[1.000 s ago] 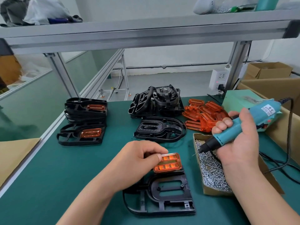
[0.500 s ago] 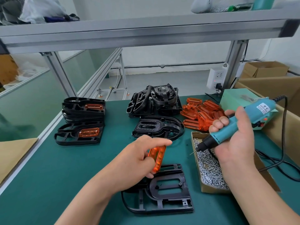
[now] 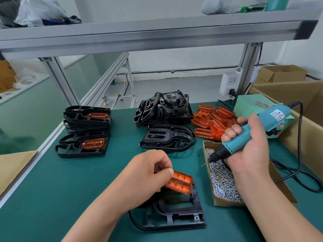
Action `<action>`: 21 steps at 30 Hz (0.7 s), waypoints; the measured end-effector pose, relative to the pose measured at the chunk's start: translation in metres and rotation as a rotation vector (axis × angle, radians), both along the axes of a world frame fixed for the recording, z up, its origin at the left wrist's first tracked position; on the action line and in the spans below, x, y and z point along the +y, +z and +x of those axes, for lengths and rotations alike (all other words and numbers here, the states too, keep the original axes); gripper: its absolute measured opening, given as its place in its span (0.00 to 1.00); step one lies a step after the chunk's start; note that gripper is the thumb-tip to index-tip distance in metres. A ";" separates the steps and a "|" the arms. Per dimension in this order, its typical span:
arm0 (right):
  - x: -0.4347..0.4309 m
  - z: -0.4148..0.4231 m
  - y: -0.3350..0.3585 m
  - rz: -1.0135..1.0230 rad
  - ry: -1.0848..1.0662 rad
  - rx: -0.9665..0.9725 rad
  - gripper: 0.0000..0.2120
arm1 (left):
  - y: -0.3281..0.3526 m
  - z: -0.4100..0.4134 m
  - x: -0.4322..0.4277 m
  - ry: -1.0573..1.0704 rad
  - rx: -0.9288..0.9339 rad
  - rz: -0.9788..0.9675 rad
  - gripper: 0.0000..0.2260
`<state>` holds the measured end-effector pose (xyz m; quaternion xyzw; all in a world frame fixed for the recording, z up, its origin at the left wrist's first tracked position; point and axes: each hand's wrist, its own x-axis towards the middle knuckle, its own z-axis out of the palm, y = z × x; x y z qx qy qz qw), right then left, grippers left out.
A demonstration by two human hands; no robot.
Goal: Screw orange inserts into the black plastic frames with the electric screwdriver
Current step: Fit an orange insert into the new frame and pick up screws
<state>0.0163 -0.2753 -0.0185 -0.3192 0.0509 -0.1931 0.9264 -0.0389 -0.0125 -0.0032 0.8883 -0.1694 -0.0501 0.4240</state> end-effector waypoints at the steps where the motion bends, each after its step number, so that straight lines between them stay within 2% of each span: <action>1: 0.000 0.000 0.000 0.002 0.000 -0.001 0.12 | 0.001 -0.002 -0.001 -0.014 0.016 0.012 0.02; 4: 0.000 -0.001 0.000 0.005 0.001 -0.001 0.12 | 0.001 -0.007 -0.007 -0.050 -0.012 0.090 0.05; 7: 0.000 -0.001 0.000 0.006 0.000 -0.002 0.12 | 0.002 -0.015 -0.015 -0.056 -0.126 0.269 0.01; 10: 0.000 -0.001 0.001 0.007 0.004 -0.001 0.12 | 0.003 -0.021 -0.021 -0.056 -0.256 0.508 0.06; 12: 0.000 -0.002 0.001 0.006 0.004 -0.001 0.12 | 0.004 -0.022 -0.020 -0.056 -0.307 0.592 0.07; 17: 0.000 -0.002 0.000 0.003 0.011 -0.009 0.12 | 0.001 -0.018 -0.017 -0.073 -0.328 0.662 0.07; 21: 0.001 -0.001 0.002 0.000 0.010 -0.012 0.12 | -0.004 -0.014 -0.014 -0.115 -0.315 0.616 0.08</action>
